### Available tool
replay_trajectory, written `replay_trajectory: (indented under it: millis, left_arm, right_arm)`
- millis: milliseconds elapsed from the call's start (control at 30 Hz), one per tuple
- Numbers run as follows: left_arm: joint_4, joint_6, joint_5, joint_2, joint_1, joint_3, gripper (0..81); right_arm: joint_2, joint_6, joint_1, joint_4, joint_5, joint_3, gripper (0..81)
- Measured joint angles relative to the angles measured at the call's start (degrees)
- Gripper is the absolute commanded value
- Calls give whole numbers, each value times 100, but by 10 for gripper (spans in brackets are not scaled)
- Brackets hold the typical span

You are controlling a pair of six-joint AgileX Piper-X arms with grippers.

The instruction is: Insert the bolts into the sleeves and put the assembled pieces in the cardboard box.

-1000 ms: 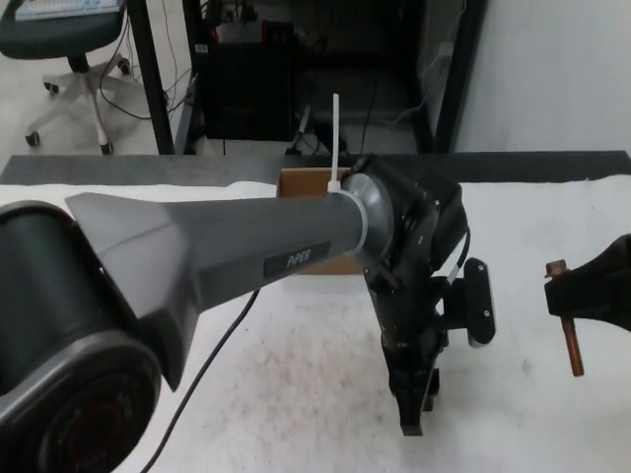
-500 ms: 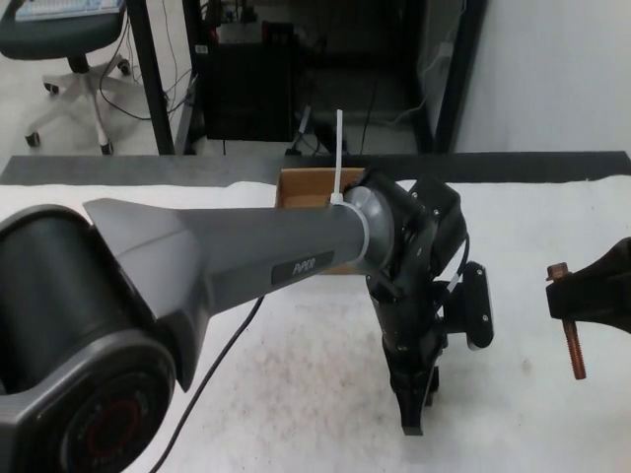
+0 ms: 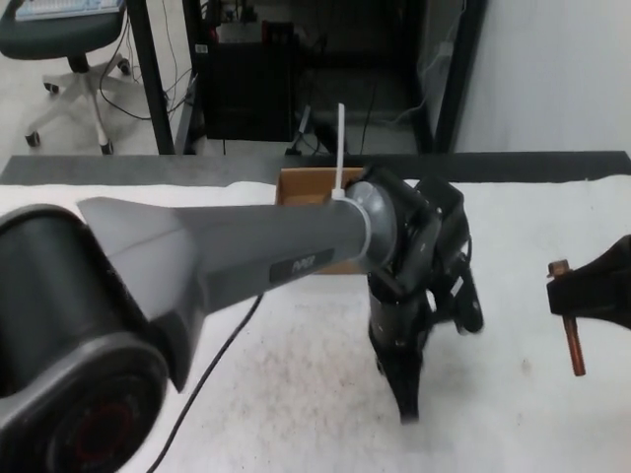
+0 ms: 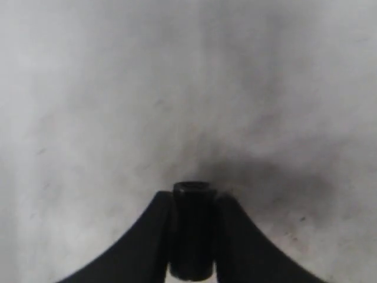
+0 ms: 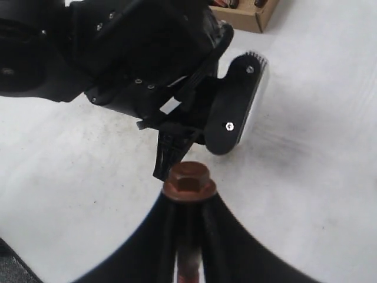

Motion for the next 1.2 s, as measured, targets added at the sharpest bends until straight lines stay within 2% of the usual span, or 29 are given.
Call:
replay_trajectory:
  millis: [133, 233, 367, 433, 467, 533, 600, 667, 700, 767, 800, 867, 900, 1000, 1033, 1067, 1100, 1167, 1200]
  left_arm:
    - [-289, -724, -252, -511, 111, 49, 3]
    - [-712, -1522, -181, -1287, 284, 46, 3]
    - [-1347, -3221, 299, -3002, 1013, 495, 3]
    - [-1828, -3925, 610, -3805, 1456, 1390, 3]
    - [-2273, -4296, 946, -4327, 1724, 2328, 3]
    - [-2947, -4609, 1509, -4899, 1935, 3398, 3]
    - [-3249, -4751, 1876, -5141, 1999, 3851, 3]
    - [-4371, -5176, 2744, -5666, 2117, 5002, 3]
    - [-4488, -5212, 2744, -5710, 2124, 5106, 3]
    - [-5872, -5581, 3430, -6050, 2154, 5980, 3]
    - [-5872, -5619, 3492, -6051, 2157, 6071, 3]
    - [-7647, -5877, 3845, -6206, 2154, 6892, 3]
    - [-7647, -5900, 3867, -6210, 2154, 6961, 3]
    - [-9501, -5987, 3972, -6219, 2178, 7693, 3]
    - [-9808, -5991, 3971, -6219, 2176, 7802, 3]
    - [-10064, -5989, 3984, -6219, 2176, 7887, 3]
    - [-10208, -5989, 3993, -6204, 2176, 7938, 3]
    - [-10313, -5989, 4010, -6193, 2176, 7974, 3]
    - [-10340, -5921, 4059, -6178, 2176, 7975, 3]
  right_arm:
    - [-158, 462, 0, -423, 0, 0, 9]
    - [-475, 1157, 0, -1399, 0, 8, 9]
    - [-780, 1647, 0, -2492, -37, 8, 9]
    - [-814, 1837, 0, -2834, -206, 8, 9]
    - [-812, 1891, 0, -2981, -293, 8, 9]
    - [-812, 1974, 0, -3219, -489, 8, 9]
    - [-812, 1989, 0, -3408, -580, 8, 9]
    - [-812, 2015, 0, -3575, -630, 8, 9]
    - [-793, 2014, 0, -3649, -630, 8, 9]
    - [-705, 2014, 90, -3755, -630, 8, 9]
    - [-647, 2014, 173, -3811, -630, 8, 9]
    - [-425, 2014, 420, -3916, -630, 8, 9]
    - [-396, 2014, 451, -3932, -630, 8, 9]
    - [143, 2014, 996, -4341, -630, 8, 9]
    - [365, 2014, 1233, -4622, -630, 22, 9]
    - [405, 2014, 1276, -4681, -630, 24, 9]
    - [574, 2014, 1467, -4972, -630, 27, 9]
    - [1306, 2014, 2347, -6713, -630, 24, 9]
    - [1433, 2025, 2491, -7039, -630, 24, 9]
